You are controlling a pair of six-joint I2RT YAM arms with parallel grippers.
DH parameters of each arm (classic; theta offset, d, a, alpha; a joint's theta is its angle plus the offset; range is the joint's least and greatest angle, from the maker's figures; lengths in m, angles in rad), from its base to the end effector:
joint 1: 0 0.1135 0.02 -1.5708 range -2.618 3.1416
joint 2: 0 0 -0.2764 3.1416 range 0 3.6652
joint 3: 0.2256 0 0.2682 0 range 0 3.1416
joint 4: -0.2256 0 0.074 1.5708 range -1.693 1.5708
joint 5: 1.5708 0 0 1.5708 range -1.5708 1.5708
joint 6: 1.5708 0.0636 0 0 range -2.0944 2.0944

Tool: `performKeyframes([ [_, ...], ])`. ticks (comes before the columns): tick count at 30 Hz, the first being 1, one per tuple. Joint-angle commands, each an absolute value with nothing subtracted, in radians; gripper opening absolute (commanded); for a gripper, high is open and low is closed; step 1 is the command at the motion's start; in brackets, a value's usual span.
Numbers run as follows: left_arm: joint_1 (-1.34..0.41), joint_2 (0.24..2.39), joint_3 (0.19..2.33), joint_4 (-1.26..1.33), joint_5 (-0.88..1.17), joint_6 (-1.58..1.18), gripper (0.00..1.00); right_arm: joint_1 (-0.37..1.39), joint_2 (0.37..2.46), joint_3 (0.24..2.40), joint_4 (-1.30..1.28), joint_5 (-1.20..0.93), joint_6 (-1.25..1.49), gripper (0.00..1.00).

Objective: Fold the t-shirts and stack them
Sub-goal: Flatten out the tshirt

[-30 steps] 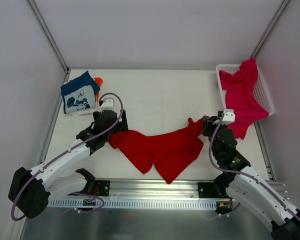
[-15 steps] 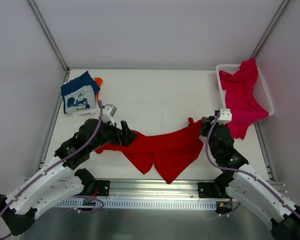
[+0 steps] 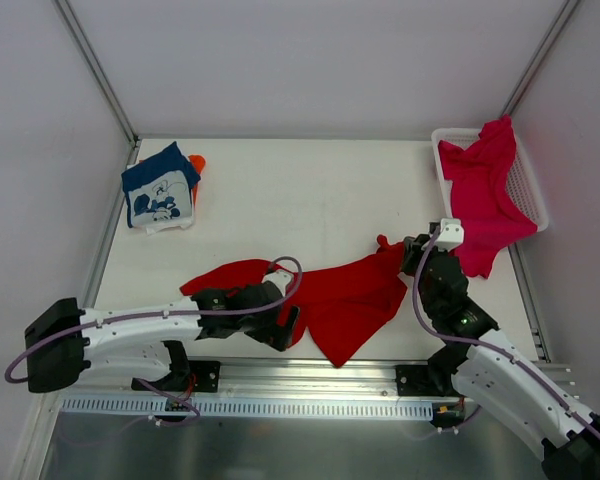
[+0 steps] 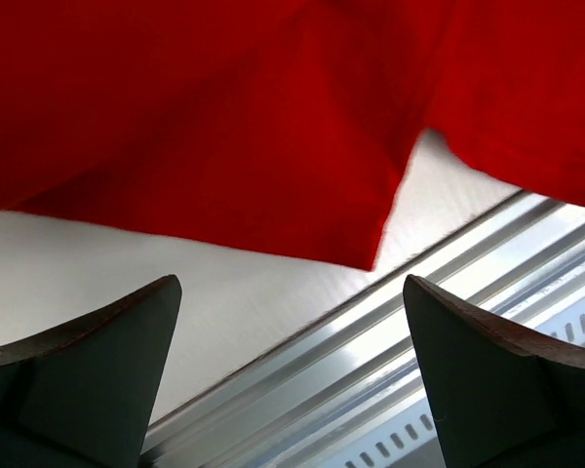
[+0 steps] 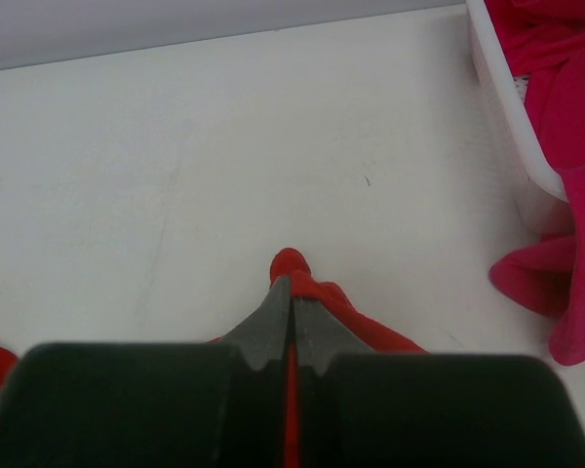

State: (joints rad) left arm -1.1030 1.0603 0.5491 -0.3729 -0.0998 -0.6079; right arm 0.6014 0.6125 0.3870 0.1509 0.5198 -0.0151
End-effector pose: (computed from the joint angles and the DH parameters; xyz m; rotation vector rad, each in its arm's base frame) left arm 0.1091 -0.2018 0.1729 0.5813 2.4860 -0.6053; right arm 0.1753 0.0820 0.2628 -0.1083 1.6320 0.0216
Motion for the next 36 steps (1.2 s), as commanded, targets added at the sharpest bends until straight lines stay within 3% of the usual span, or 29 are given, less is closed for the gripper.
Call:
performKeyframes([
  [1,-1.225,1.142,0.649,-0.324,-0.233,-0.664,0.99,0.598,0.577,0.423,0.140,0.540,-0.003,0.00],
  [10,-1.411,1.461,0.837,-0.328,-0.319,-0.681,0.99,0.600,0.543,0.410,0.103,0.549,-0.002,0.00],
  [25,-1.437,1.436,0.785,-0.472,-0.537,-0.813,0.99,0.600,0.488,0.380,0.081,0.561,-0.002,0.00],
  [36,-1.437,1.612,0.788,-0.479,-0.529,-0.877,0.98,0.598,0.474,0.379,0.061,0.561,0.021,0.00],
])
